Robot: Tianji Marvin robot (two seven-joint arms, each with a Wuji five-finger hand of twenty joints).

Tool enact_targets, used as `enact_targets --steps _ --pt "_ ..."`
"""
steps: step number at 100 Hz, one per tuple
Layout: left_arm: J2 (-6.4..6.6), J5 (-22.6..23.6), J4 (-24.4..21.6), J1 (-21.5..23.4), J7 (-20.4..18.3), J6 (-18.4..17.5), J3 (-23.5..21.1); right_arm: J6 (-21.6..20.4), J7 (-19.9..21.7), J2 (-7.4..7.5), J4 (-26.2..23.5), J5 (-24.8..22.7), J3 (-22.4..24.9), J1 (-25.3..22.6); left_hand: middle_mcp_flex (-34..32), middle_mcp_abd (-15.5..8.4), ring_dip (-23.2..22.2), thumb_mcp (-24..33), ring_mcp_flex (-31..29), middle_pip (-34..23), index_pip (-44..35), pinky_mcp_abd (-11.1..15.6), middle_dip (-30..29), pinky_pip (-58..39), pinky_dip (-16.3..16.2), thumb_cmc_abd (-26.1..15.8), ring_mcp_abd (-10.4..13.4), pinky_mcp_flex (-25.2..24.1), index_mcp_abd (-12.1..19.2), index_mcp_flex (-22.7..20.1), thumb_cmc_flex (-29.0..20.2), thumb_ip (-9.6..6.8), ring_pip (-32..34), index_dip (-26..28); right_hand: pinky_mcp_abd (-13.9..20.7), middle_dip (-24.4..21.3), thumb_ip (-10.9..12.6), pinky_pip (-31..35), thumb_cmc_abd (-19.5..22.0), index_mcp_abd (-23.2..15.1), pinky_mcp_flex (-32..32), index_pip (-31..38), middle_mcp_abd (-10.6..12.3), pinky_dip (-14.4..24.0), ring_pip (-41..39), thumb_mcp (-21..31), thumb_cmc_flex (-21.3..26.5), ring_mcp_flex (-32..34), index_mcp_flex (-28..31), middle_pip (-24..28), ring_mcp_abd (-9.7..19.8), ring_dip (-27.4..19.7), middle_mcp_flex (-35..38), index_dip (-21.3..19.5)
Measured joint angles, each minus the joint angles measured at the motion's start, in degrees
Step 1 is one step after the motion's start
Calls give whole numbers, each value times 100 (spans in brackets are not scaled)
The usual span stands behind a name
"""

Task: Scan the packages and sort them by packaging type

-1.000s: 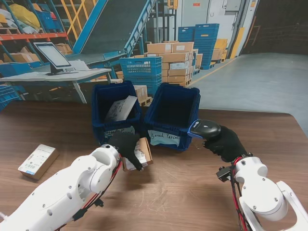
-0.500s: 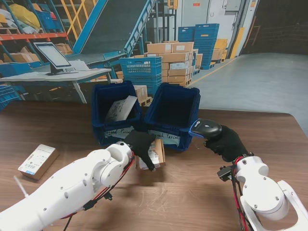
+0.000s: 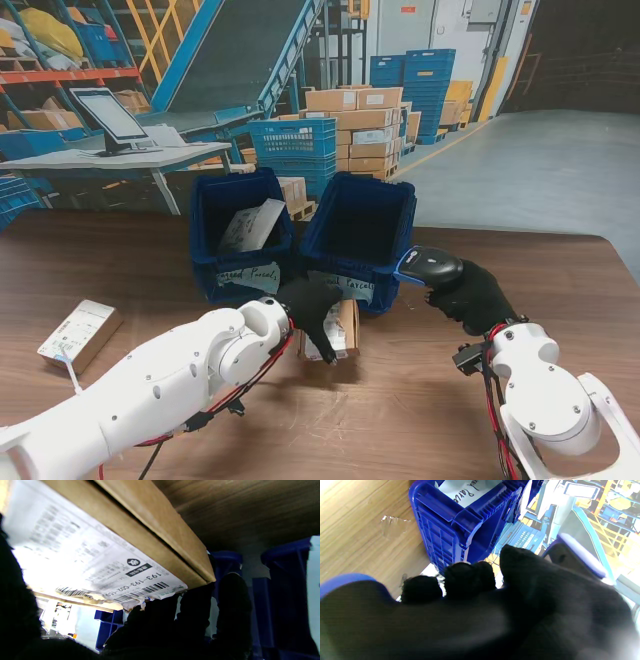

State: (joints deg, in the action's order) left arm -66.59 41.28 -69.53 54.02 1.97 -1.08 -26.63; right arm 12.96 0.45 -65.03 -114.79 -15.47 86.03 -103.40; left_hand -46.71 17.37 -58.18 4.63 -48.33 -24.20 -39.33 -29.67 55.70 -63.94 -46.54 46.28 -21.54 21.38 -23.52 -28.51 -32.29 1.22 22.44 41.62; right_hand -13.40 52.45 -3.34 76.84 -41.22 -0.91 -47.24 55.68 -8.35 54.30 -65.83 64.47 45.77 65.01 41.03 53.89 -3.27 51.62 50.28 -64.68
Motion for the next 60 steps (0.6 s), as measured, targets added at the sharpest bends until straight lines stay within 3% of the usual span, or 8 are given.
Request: enact_targets --steps 60 --pt "-205 -347 495 -200 20 -362 393 26 97 7 16 -7 68 -11 0 -3 -1 0 9 0 -4 0 0 21 2 -14 0 -187 9 -1 -2 20 0 -140 0 0 0 0 0 0 0 0 -1 0 0 0 0 0 0 0 0 0 0 0"
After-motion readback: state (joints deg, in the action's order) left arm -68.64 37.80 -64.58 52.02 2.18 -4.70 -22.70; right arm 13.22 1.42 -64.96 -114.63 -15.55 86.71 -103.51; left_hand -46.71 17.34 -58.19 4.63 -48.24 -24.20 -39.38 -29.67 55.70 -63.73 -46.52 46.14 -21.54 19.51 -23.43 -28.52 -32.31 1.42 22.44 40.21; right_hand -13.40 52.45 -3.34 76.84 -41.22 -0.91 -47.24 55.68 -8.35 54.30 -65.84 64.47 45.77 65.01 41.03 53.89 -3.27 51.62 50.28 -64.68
